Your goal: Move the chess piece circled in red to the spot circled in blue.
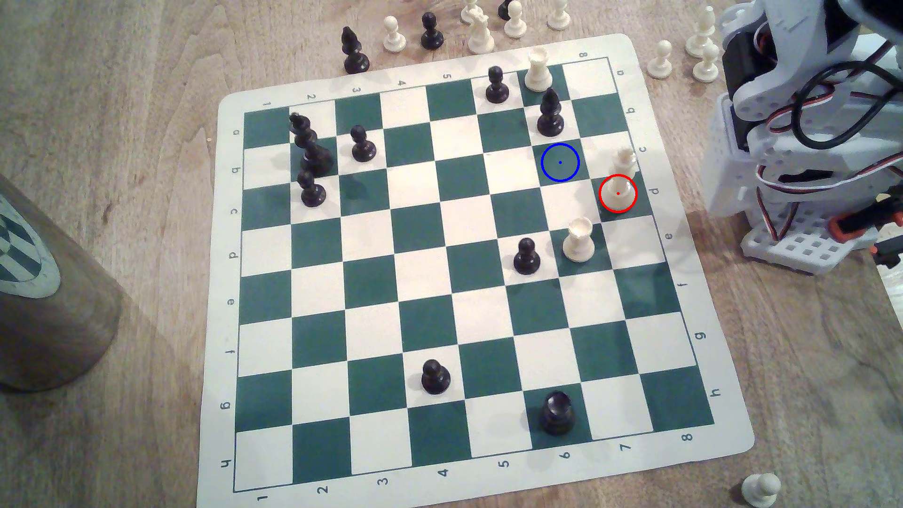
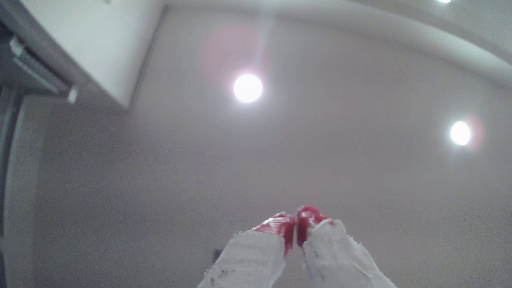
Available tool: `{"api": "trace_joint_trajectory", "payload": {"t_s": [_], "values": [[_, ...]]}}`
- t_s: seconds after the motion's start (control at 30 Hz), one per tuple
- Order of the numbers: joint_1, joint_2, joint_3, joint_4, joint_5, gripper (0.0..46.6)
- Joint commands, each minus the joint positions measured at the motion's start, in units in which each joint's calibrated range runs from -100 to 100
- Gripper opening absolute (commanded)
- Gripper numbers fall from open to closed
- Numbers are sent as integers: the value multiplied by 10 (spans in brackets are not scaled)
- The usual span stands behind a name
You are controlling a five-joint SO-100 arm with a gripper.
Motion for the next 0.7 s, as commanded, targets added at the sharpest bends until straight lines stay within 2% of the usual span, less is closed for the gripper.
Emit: {"api": "trace_joint_trajectory", "payload": {"t_s": [0.0,0.1,0.33,0.6,0.67], "values": [[2,1,8,-9,1,1],[6,1,-5,21,1,1],[6,1,-167,343,1,1],[6,1,-284,655,-1,1],[24,1,-329,778,-2,1]]}}
